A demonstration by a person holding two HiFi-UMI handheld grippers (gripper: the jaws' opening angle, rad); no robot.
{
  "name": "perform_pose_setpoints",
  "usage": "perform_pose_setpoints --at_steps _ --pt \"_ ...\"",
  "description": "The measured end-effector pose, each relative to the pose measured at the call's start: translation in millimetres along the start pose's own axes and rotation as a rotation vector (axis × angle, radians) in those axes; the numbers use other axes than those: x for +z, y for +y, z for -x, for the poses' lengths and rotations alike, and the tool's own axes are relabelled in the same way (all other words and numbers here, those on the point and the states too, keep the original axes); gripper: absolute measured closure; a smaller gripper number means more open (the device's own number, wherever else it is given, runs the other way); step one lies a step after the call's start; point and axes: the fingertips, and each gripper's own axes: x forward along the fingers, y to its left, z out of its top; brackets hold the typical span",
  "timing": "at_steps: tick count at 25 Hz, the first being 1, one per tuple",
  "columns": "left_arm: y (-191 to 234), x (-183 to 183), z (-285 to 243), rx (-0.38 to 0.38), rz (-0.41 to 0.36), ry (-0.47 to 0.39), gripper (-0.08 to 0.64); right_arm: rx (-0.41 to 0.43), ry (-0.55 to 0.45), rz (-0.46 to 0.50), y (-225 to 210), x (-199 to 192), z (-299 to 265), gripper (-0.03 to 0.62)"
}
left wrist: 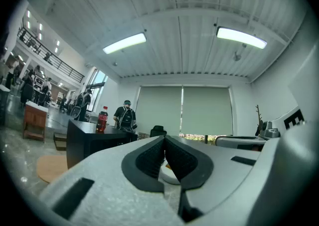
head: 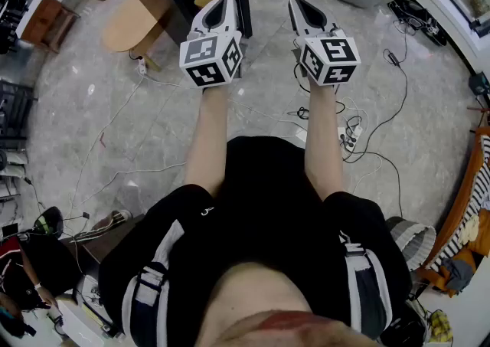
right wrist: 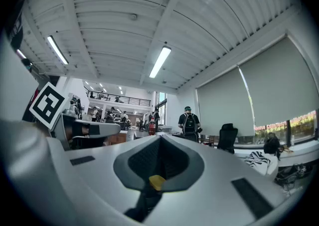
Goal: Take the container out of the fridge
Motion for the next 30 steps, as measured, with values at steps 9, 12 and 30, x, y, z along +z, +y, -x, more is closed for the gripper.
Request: perform_pose_setpoints --at_steps 9,12,30 --pt "14 9 -14 0.028 -0.017 -0.022 0.552 -0.045 -0.027 -0.024 -26 4 -21 0.580" --pt "36 -6 -29 0.061 0.008 -0.001 0.552 -0.037 -0.015 -0.032 -34 -8 -43 0.580" --pt "173 -162 -269 0.113 0.110 0.327 0.552 0.010 0.251 -0.121 -125 -177 -288 0.580"
